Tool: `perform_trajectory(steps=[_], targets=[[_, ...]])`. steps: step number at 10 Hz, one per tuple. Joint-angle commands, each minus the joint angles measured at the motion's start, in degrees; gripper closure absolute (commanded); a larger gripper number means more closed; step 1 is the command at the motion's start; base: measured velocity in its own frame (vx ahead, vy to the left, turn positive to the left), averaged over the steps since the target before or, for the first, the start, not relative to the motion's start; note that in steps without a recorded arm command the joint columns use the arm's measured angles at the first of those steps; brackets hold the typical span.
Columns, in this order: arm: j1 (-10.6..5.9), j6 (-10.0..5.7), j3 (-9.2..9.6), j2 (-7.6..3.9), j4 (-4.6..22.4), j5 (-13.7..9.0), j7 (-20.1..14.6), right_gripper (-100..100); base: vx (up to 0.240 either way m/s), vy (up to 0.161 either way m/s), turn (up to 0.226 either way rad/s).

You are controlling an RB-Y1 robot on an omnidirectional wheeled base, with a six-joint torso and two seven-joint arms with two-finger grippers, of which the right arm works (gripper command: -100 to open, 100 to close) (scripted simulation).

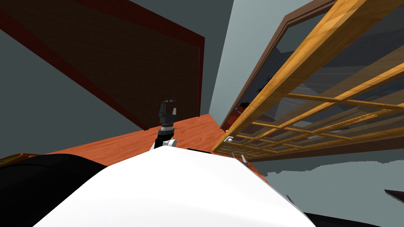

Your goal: Pull the door open

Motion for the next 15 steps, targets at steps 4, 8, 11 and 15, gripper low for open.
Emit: perform_trajectory(steps=[4,8,11,15], targets=[[0.35,-0.25,0.03,0.07,-0.12,0.01,0.12,-100,0.001,0.001,0.004],[0.35,-0.25,0.03,0.07,-0.12,0.01,0.12,-100,-0.001,-0.001,-0.002],[0.35,-0.25,0.03,0.07,-0.12,0.01,0.12,-100,0.005,0.005,0.015],[0.71,-0.48,0.03,0.15,-0.23,-0.01,0.25,-100,0.001,0.001,0.003]])
